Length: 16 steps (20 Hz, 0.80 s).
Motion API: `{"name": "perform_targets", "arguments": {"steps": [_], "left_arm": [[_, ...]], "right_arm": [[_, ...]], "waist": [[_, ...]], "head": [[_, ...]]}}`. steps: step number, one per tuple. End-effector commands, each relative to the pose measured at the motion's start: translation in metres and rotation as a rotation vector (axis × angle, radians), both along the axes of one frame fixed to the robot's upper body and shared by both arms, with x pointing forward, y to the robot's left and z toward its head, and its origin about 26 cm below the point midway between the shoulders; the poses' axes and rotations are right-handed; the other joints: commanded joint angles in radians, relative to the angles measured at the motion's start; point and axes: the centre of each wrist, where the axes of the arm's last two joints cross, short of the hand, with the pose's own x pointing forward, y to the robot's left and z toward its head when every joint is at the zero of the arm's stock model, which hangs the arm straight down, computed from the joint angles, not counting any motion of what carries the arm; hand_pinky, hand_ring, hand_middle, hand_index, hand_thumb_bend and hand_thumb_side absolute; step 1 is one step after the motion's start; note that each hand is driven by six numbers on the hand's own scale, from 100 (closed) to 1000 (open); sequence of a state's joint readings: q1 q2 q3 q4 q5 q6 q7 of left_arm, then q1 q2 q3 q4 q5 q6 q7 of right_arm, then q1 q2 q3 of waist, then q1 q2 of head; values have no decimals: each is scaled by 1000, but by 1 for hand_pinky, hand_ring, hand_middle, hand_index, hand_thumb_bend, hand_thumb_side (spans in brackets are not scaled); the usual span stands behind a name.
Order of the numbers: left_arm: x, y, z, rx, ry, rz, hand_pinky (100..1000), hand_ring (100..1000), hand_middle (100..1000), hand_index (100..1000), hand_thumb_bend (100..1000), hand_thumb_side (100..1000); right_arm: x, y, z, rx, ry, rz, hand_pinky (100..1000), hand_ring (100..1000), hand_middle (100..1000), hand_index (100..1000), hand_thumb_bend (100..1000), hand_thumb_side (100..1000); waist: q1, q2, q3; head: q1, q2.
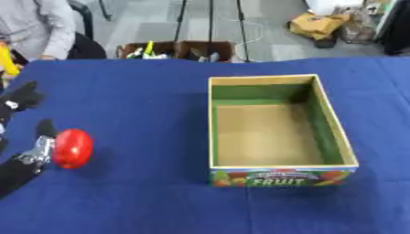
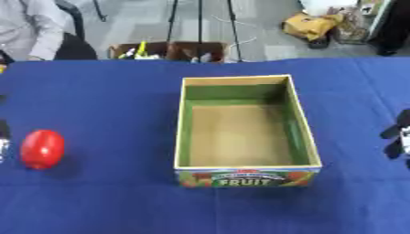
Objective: Pick up objects on the table and place them in the box.
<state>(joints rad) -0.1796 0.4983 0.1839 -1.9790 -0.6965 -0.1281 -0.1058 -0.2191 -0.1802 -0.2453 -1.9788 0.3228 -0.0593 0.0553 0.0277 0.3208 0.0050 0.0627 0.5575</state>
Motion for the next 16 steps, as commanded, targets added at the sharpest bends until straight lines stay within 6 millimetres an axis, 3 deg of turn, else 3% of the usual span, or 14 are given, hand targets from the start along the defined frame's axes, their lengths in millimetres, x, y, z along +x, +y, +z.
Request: {"name": "perform_targets", "arguments": {"steps": [1,6,12,16], "left_arm": [[-3,5,26,133,22,-7,823,810,805,1000,162,764],[-3,9,44,251,68,-23,856,841,836,1000,263,831],[3,21,60,371,172,-42,899,880,874,1000,494,959],[10,31,65,428,262,-43,920,901,891,1000,600,971]], "right_arm": [[-3,-2,9,-25,-25,6,391,308,264,465,100,834],[-4,-3,8,-25,-24,6,391,308,264,465,100,834],[-5,-5,6,-34,-21,4,390,308,264,465,100,834],[-6,-5,5,-40,-22,3,389,307,264,464,100,836]], "waist": [[-1,-24,-1],[-4,-33,0],[-8,-38,0],[-13,-38,-2]], "head": [[9,40],[10,62],[-4,59],[-17,47]]}}
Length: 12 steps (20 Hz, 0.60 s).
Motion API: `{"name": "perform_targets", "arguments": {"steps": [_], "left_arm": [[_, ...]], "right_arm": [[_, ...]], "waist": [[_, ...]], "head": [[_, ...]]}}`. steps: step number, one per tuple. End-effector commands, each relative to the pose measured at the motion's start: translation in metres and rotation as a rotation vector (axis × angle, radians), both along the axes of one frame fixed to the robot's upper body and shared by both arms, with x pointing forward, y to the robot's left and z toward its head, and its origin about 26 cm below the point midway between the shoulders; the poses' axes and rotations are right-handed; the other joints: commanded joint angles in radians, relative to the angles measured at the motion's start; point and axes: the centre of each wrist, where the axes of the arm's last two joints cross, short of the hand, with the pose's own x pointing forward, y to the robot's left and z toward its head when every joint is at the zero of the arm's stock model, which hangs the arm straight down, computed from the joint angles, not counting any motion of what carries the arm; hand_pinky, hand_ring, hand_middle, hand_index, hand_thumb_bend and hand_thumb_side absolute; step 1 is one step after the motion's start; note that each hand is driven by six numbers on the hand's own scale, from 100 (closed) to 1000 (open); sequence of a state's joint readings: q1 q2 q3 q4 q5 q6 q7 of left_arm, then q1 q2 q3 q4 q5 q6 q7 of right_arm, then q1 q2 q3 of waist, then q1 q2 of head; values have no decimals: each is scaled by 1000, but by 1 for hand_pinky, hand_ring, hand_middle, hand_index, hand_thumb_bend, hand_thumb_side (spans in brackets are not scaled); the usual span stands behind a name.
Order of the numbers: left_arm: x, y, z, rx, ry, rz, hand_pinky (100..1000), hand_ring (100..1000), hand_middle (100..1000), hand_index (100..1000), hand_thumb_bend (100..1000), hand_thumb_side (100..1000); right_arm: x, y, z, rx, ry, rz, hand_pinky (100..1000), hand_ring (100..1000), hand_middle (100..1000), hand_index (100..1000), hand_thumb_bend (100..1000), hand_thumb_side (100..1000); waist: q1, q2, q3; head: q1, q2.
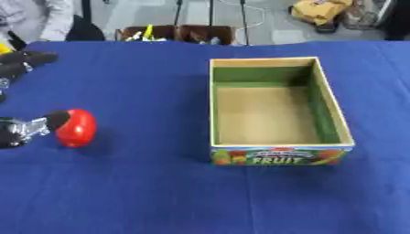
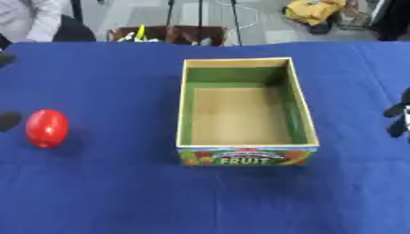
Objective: Pick up objects on the table and place them in the box.
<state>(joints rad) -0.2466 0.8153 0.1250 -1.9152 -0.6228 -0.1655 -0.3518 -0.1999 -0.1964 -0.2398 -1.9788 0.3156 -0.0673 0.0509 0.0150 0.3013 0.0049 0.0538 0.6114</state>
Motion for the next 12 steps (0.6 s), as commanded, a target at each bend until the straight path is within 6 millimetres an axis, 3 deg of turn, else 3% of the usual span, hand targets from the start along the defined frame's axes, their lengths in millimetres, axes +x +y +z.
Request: {"name": "perform_targets", "arguments": {"steps": [1,6,12], "left_arm": [[3,10,16,77,50,13,923,903,893,1000,627,978],[13,24,24,150,174,40,967,940,923,1000,712,967],[26,37,30,235,337,62,978,956,919,1000,697,915]], "right_arm": [[-3,-2,8,-29,-31,4,389,307,263,464,100,834],[-3,-2,8,-35,-32,6,388,306,263,463,100,833],[-4,-2,7,-36,-34,6,387,304,261,461,100,830]], "waist": [[-1,-18,-3],[-3,-18,-7],[-1,-18,-16]], "head": [[-11,-9],[-4,-10],[14,6]]}}
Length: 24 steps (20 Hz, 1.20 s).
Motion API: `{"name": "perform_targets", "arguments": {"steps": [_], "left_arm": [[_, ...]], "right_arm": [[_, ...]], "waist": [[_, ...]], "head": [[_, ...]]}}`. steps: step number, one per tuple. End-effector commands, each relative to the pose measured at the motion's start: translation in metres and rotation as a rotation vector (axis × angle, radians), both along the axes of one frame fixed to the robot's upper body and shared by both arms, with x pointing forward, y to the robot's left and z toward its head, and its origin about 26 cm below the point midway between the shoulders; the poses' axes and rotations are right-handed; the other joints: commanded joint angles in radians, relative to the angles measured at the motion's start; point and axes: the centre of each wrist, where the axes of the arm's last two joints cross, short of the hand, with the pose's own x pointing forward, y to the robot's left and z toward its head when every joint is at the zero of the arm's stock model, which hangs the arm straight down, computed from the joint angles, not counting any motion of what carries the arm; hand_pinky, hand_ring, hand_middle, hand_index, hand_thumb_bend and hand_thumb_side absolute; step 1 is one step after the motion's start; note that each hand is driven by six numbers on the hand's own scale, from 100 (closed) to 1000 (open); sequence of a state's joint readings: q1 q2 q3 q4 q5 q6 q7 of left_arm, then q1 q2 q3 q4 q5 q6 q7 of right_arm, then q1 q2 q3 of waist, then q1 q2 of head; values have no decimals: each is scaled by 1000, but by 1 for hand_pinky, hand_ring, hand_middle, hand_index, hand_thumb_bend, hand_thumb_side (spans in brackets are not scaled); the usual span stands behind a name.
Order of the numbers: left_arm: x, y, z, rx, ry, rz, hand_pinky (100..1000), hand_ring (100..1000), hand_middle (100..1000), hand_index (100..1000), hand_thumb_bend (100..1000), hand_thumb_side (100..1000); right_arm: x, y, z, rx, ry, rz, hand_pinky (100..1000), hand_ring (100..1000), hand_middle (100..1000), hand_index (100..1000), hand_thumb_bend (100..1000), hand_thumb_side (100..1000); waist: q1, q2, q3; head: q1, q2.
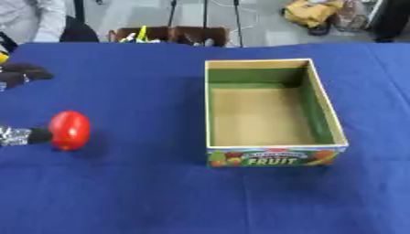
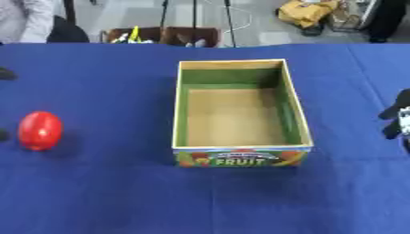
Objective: Pick up objects on the table and place them in the box.
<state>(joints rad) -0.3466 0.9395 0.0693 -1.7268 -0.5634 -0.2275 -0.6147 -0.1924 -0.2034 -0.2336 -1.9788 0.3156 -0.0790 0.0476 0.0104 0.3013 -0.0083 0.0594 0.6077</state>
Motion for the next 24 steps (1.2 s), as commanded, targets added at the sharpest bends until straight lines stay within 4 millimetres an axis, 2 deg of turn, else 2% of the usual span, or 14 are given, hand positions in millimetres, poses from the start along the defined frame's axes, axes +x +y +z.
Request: {"name": "perform_targets", "arguments": {"steps": [1,10,11,16,24], "left_arm": [[3,9,17,67,51,19,973,957,914,1000,677,899],[12,17,19,88,104,38,967,955,908,1000,694,894],[14,17,18,94,115,47,955,951,900,1000,690,873],[31,22,9,104,178,93,943,950,941,1000,690,858],[43,27,-2,87,205,122,930,933,937,1000,683,852]], "right_arm": [[-3,-2,9,-26,-30,2,387,304,261,461,100,823],[-3,-1,8,-34,-27,3,387,304,260,461,100,831],[-3,-1,8,-38,-27,7,386,303,259,460,100,832],[-2,1,8,-50,-24,13,386,302,258,460,100,833],[-2,2,8,-56,-23,14,386,302,257,460,100,833]], "waist": [[4,-18,-4],[6,-12,-9],[10,-7,-14],[16,4,-27],[18,12,-31]], "head": [[11,10],[22,6],[27,-3],[35,-20],[39,-32]]}}
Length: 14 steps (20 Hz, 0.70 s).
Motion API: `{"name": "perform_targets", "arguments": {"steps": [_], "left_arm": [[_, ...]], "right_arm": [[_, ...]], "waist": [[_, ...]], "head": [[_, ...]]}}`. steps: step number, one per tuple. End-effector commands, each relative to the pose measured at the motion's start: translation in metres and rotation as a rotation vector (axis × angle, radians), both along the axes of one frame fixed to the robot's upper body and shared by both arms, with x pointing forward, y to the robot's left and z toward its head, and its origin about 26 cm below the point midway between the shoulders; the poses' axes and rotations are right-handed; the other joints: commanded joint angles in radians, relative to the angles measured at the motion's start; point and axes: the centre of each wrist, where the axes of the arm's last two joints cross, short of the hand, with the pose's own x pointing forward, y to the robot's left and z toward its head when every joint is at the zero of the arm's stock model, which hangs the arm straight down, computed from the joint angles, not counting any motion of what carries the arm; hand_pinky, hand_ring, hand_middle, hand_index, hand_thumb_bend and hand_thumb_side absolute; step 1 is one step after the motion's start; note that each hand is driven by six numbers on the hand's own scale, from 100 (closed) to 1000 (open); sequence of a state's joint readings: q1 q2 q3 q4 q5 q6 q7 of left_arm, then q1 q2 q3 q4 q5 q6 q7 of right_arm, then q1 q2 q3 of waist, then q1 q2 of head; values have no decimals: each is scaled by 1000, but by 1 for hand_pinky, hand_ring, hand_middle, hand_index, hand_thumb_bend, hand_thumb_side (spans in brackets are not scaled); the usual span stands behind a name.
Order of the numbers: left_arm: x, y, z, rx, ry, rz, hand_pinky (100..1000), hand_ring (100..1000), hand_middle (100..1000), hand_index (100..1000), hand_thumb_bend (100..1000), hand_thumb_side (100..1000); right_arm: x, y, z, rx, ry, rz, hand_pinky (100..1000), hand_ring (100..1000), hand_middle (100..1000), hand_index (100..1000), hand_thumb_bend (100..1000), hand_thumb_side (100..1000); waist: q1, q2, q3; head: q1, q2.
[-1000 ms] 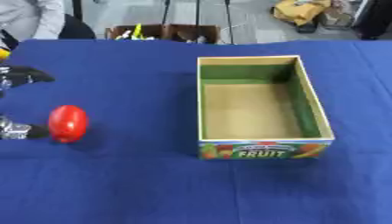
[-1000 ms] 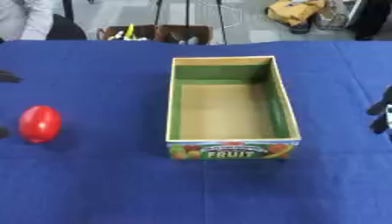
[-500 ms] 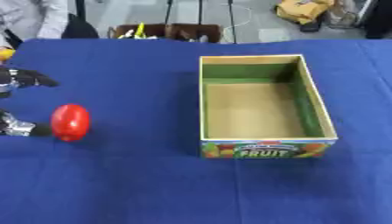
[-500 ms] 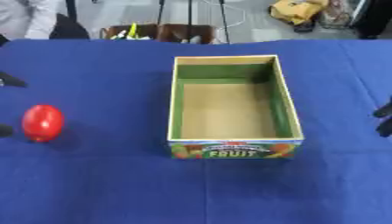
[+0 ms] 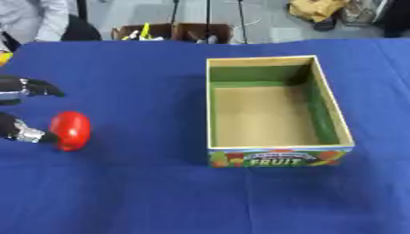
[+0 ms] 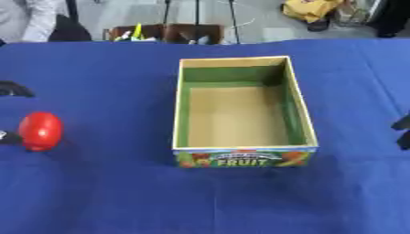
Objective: Pick up objects on the table and place them in the box.
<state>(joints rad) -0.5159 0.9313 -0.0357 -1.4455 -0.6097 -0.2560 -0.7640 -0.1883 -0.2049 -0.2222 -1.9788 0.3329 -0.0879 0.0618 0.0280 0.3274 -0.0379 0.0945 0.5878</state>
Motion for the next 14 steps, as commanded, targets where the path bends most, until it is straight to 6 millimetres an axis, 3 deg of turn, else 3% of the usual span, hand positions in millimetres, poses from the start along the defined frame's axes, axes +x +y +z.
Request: {"name": "perform_targets", "arguments": {"steps": [1,6,14], "left_arm": [[2,5,8,21,-16,22,931,933,936,1000,683,851],[5,5,5,25,-15,26,931,933,936,1000,683,851],[14,4,-7,39,25,51,897,889,854,1000,702,854]], "right_arm": [[-2,0,9,-28,-31,3,386,302,257,460,100,833],[-2,0,9,-29,-31,3,386,302,257,460,100,833],[-2,1,9,-29,-30,8,385,301,254,457,100,831]], "waist": [[0,-13,-2],[0,-12,-2],[-1,-4,-8]], "head": [[4,-14],[5,-15],[15,-25]]}}
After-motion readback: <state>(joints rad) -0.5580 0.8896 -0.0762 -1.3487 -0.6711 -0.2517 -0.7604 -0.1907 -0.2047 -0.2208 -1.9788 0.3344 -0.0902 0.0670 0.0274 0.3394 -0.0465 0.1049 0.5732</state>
